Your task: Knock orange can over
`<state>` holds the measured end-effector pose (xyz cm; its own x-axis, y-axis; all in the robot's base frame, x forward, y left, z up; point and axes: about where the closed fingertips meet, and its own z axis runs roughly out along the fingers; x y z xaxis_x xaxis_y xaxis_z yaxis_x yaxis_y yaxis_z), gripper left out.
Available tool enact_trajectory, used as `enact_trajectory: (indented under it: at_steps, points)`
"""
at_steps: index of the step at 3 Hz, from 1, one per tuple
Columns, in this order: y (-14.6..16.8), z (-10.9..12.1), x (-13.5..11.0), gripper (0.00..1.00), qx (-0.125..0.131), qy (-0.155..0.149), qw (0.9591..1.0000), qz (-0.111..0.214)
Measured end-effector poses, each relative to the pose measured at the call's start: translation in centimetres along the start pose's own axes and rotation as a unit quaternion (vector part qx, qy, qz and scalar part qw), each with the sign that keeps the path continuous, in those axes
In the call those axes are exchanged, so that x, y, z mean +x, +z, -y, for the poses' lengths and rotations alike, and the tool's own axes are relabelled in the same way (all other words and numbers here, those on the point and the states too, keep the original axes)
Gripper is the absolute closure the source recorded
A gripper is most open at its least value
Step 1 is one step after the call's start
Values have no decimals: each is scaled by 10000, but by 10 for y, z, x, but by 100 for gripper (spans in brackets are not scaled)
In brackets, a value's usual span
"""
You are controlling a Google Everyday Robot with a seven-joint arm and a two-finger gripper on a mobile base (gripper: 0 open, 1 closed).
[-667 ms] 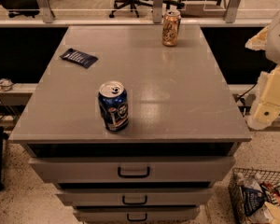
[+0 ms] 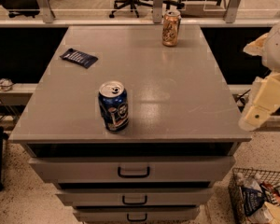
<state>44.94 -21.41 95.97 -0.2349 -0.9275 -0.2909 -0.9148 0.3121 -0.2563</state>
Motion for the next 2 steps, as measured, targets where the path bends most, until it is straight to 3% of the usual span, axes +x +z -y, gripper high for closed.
enact_trajectory:
  at_steps: [1,2]
  points:
    - [19,30,-8,0,351,115,9983,456]
    - [56,84,-20,0,731,91,9927,950]
